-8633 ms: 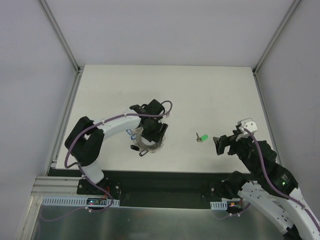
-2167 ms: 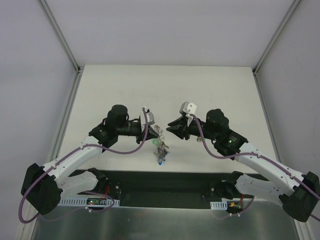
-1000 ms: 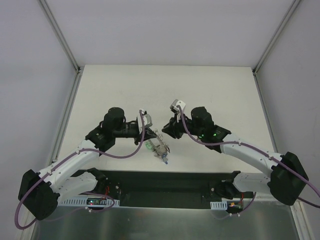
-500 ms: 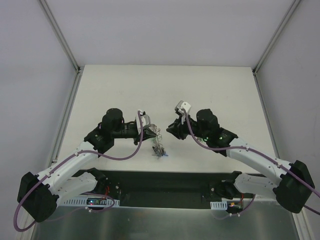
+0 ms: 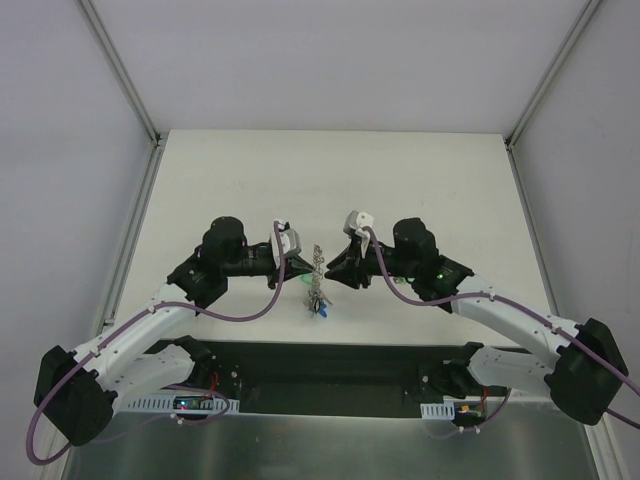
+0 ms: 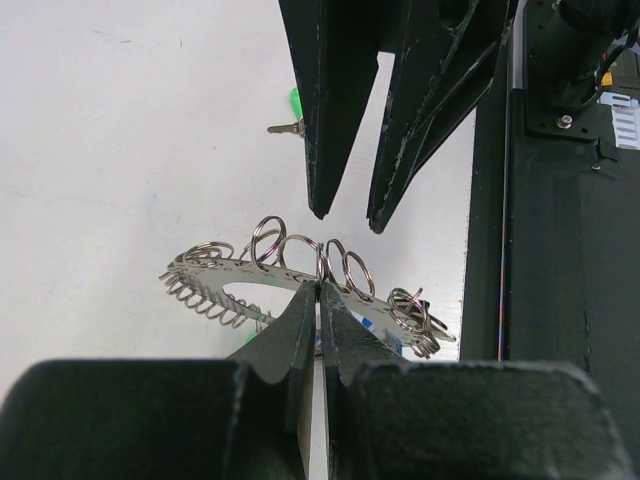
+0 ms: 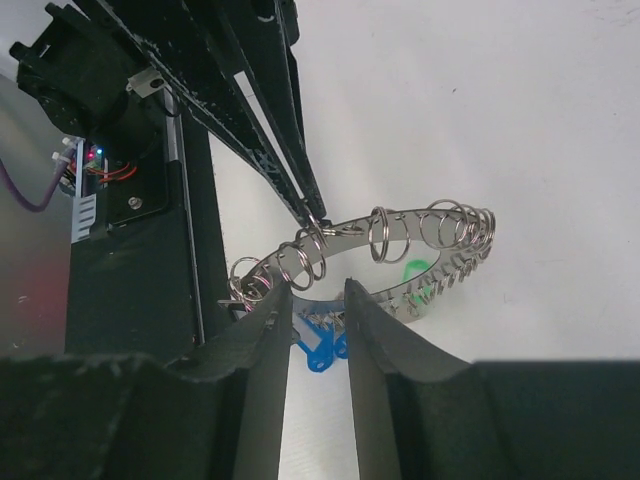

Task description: Put the keys on the keyring

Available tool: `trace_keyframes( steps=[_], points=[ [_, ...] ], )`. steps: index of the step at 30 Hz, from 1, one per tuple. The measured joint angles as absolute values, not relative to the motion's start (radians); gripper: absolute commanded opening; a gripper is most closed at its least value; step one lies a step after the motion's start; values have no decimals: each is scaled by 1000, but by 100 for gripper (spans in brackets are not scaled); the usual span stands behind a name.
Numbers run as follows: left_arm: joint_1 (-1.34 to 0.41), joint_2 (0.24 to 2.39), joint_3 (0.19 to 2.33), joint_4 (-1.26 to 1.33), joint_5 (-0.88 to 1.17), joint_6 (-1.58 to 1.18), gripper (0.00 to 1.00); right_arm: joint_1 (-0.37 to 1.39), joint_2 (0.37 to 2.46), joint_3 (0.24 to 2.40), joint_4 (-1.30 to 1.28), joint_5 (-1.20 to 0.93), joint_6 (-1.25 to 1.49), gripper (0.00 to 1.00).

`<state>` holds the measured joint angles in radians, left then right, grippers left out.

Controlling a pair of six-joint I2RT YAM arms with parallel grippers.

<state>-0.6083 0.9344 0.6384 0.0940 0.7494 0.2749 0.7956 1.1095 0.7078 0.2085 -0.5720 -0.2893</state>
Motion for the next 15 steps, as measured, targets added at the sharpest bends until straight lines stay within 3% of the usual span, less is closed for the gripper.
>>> trace_keyframes(
  steps=[15],
  points=[
    [-608, 920, 625, 114, 763, 269, 0, 781, 1170, 704, 308, -606, -270, 27]
  ],
)
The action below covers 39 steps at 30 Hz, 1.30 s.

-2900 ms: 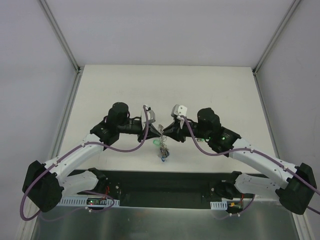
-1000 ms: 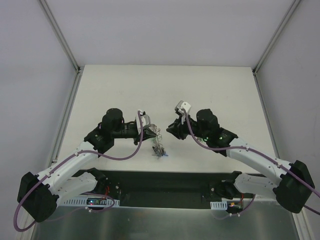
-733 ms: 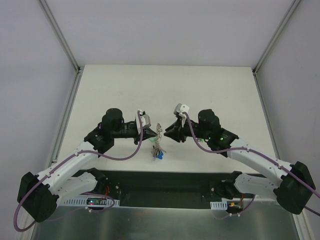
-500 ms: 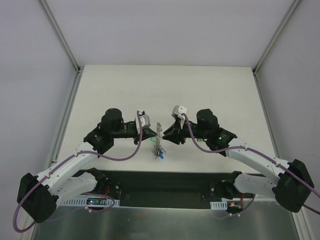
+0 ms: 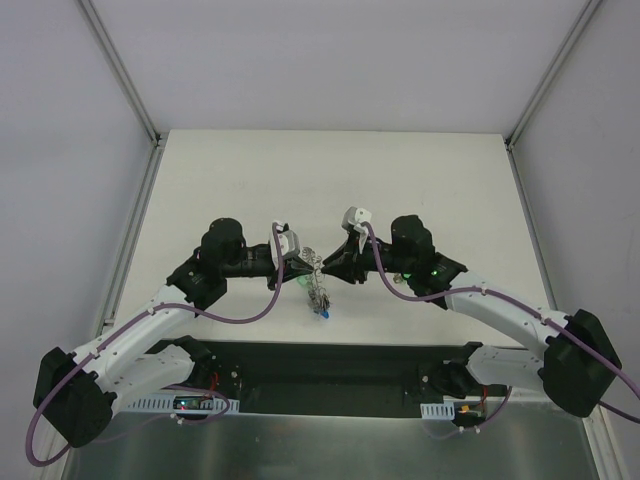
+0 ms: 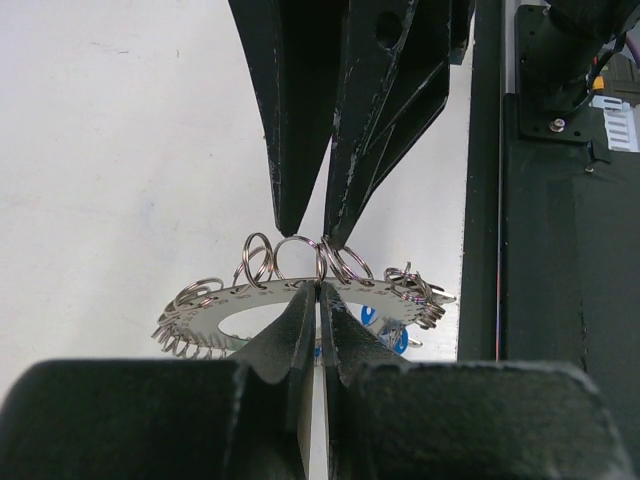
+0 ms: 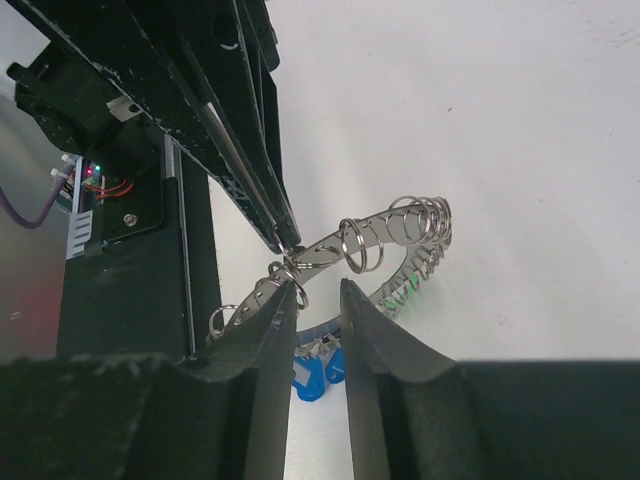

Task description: Put the keys on the keyring

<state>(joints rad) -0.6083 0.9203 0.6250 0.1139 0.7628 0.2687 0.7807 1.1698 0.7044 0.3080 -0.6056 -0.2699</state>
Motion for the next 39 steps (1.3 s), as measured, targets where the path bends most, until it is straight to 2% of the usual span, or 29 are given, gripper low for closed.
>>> trace_keyframes(
  steps=[5, 12, 17, 20, 21, 27, 29, 34, 39],
  points=[
    [-608, 920, 625, 117, 772, 268, 0, 780, 1174, 704, 314, -634, -263, 23],
    [-608, 916, 624, 118, 775, 268, 0, 772, 1198, 704, 327, -665, -259, 13],
    [-608, 914, 622, 117, 775, 268, 0, 769, 1221, 704, 337, -698, -250, 11],
    [-608, 913, 622, 118, 775, 268, 0, 767, 1223, 704, 343, -715, -247, 6],
    [-608, 911, 622, 117, 775, 268, 0, 767, 1223, 704, 346, -722, -246, 1],
    [-608, 905, 622, 118, 773, 268, 2, 767, 1220, 704, 354, -749, -247, 1],
    [-608, 905, 622, 119, 768, 262, 5, 767, 1213, 704, 347, -749, -250, 1],
    [-608, 895, 622, 135, 720, 243, 30, 765, 1180, 704, 286, -744, -287, 1],
    [-608, 876, 622, 134, 658, 223, 45, 765, 1142, 704, 191, -721, -345, 1]
  ],
)
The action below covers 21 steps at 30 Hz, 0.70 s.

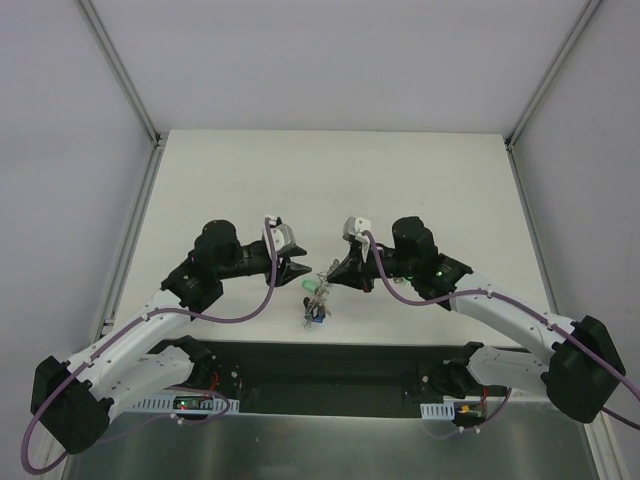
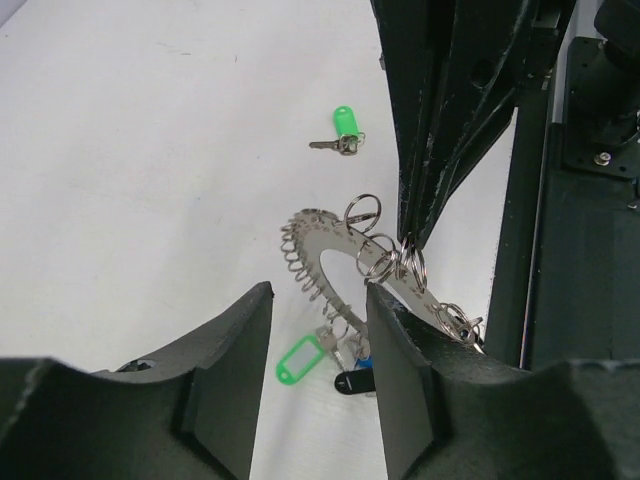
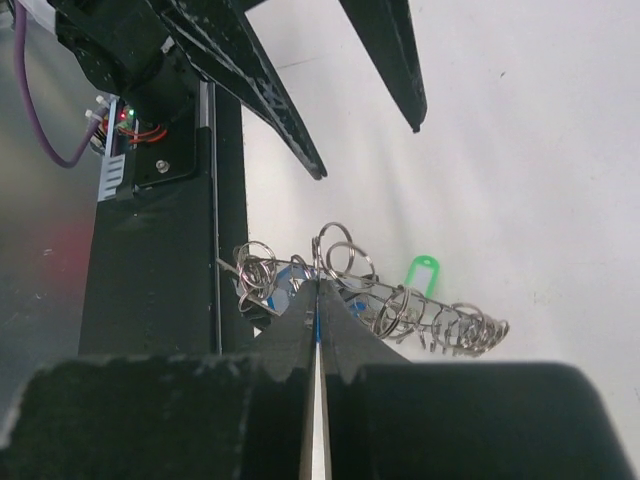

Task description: Put the keys on the keyring

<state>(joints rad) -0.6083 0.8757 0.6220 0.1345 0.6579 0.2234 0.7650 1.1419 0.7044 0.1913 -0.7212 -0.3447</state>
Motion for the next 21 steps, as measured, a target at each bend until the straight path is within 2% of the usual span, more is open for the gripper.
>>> trace_keyframes(
  steps=[4, 9, 14, 15, 18, 21],
  points=[
    [-608, 871, 622, 122, 663, 224, 48, 765, 1132, 706, 143, -711, -378, 1],
    [-608, 873, 624, 115, 765, 230, 43, 772, 1132, 715, 99, -697, -409, 1],
    [-608, 913, 639, 115, 863, 229, 29, 796, 1130, 729, 70, -681, -433, 1],
    [-608, 927, 643, 115, 877, 227, 19, 800, 1130, 732, 66, -677, -437, 1],
    [-610, 959, 650, 115, 900, 218, 7, 810, 1130, 743, 52, -666, -447, 1],
    [-610, 976, 651, 110, 916, 216, 4, 816, 1130, 751, 47, -655, -455, 1]
  ],
)
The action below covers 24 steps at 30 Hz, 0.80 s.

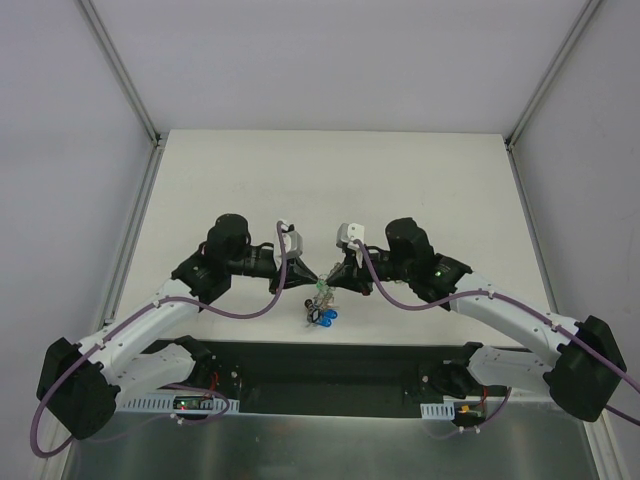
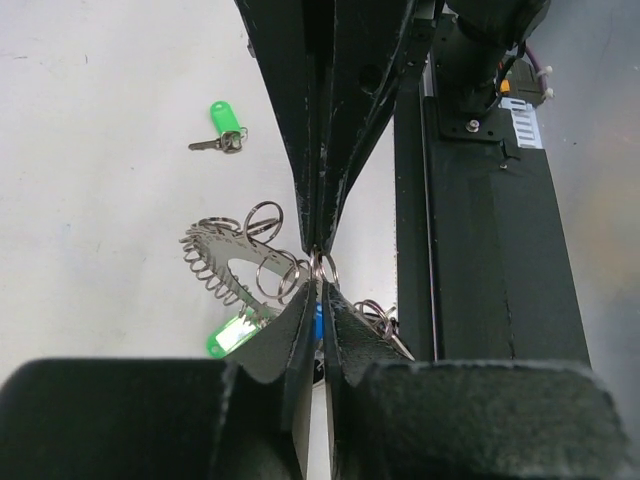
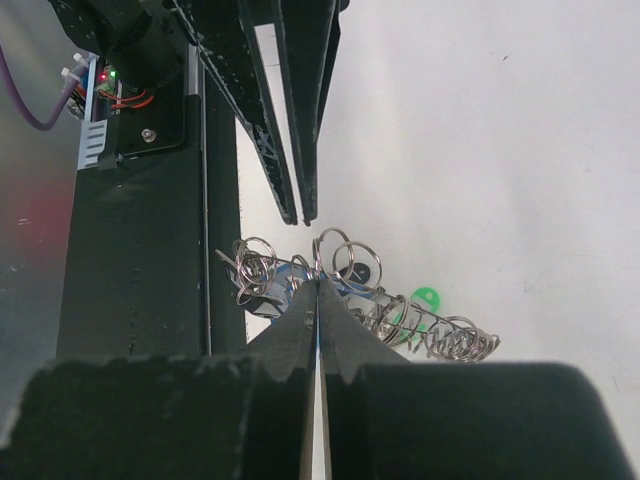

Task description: Put the keys on the keyring

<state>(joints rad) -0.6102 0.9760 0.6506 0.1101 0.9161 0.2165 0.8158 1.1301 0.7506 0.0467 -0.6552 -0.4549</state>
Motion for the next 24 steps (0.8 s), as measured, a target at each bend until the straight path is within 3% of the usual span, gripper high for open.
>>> trace_keyframes(
  steps=[2, 24],
  points=[
    [-610, 976, 656, 91, 920, 219, 0, 816, 1130, 752, 46, -648, -458, 1],
    [-643, 1067, 727, -113, 908, 308, 0, 826, 1124, 752, 44, -637, -462, 1]
  ],
)
